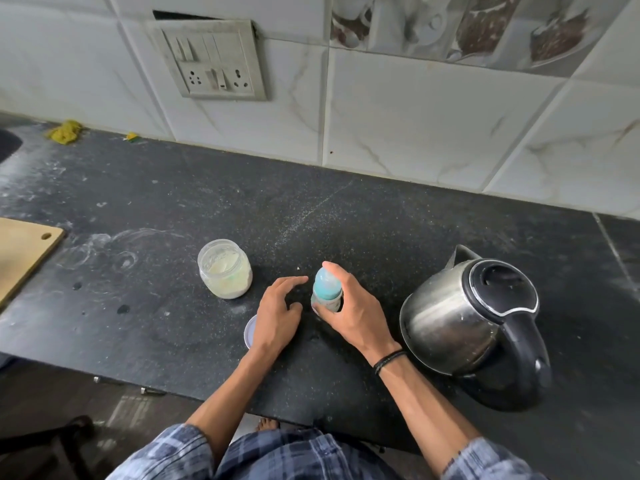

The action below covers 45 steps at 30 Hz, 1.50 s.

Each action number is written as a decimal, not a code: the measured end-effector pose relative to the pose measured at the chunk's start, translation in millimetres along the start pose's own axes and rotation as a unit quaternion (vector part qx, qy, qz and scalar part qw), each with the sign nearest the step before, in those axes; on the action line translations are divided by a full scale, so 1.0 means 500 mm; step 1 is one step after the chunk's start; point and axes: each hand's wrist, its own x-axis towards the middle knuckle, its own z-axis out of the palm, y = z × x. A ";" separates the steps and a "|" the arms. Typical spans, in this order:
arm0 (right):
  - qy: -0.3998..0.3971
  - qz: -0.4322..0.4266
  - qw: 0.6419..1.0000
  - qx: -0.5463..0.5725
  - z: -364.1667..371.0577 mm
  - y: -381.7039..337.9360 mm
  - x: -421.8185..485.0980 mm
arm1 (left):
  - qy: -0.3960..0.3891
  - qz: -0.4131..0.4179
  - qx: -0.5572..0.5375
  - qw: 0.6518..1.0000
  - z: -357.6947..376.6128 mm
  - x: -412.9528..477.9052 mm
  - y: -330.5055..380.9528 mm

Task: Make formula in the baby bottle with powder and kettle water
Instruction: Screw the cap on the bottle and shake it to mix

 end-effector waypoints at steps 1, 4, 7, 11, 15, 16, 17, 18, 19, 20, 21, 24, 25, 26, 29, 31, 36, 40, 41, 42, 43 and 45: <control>0.000 -0.002 1.000 0.000 0.001 0.001 0.000 | 0.003 -0.003 0.001 1.000 0.001 0.002 -0.003; -0.003 -0.005 1.000 -0.005 0.001 0.003 0.002 | 0.008 -0.009 0.005 1.000 0.000 0.006 -0.007; 0.010 -0.002 1.000 -0.016 0.002 -0.001 0.001 | -0.003 -0.004 0.028 1.000 -0.008 0.006 -0.010; 0.029 0.015 0.999 -0.026 0.012 0.003 -0.014 | -0.030 0.022 0.114 0.993 -0.015 0.001 -0.029; 0.062 0.001 0.997 -0.036 0.023 0.006 -0.018 | -0.056 0.039 0.212 0.975 -0.019 -0.001 -0.046; 0.061 0.010 0.998 -0.031 0.025 0.004 -0.020 | -0.063 0.035 0.227 0.971 -0.020 -0.001 -0.045; 0.058 0.025 0.998 -0.021 0.024 0.001 -0.021 | -0.071 0.029 0.238 0.968 -0.021 -0.001 -0.043; 0.055 0.039 0.998 -0.008 0.021 -0.005 -0.022 | -0.079 0.023 0.248 0.965 -0.021 -0.002 -0.041; 0.053 0.049 0.997 0.005 0.015 -0.012 -0.020 | -0.085 0.020 0.257 0.962 -0.021 -0.001 -0.040; 0.050 0.052 0.997 0.015 0.004 -0.022 -0.017 | -0.089 0.021 0.266 0.960 -0.022 -0.001 -0.040; 0.048 0.050 0.997 0.025 -0.012 -0.034 -0.010 | -0.093 0.024 0.273 0.957 -0.022 0.000 -0.039; 0.101 0.044 0.992 0.060 -0.088 -0.090 0.029 | -0.113 0.034 0.304 0.945 -0.025 0.007 -0.035; 0.139 0.033 0.986 0.082 -0.115 -0.113 0.043 | -0.120 0.036 0.314 0.941 -0.025 0.012 -0.033; 0.184 0.012 0.976 0.118 -0.141 -0.135 0.057 | -0.124 0.036 0.321 0.938 -0.026 0.016 -0.030; 0.303 -0.071 0.919 0.242 -0.178 -0.169 0.084 | -0.125 0.035 0.337 0.932 -0.023 0.025 -0.020; 0.283 -0.049 0.922 0.258 -0.170 -0.162 0.091 | -0.124 0.036 0.348 0.928 -0.022 0.025 -0.016; 0.244 0.046 0.917 0.311 -0.160 -0.149 0.072 | -0.116 0.046 0.353 0.927 -0.029 0.014 -0.016; 0.284 0.059 0.910 0.298 -0.159 -0.143 0.078 | -0.113 0.054 0.353 0.927 -0.027 0.017 -0.007; 0.235 0.079 0.935 0.253 -0.150 -0.137 0.075 | -0.114 0.051 0.355 0.927 -0.028 0.020 -0.005; 0.205 0.096 0.946 0.233 -0.144 -0.129 0.068 | -0.115 0.050 0.357 0.926 -0.030 0.021 -0.004; 0.204 0.100 0.942 0.245 -0.144 -0.129 0.064 | -0.114 0.050 0.359 0.925 -0.032 0.022 -0.006; 0.257 0.070 0.917 0.296 -0.156 -0.141 0.066 | -0.113 0.053 0.353 0.927 -0.034 0.021 -0.010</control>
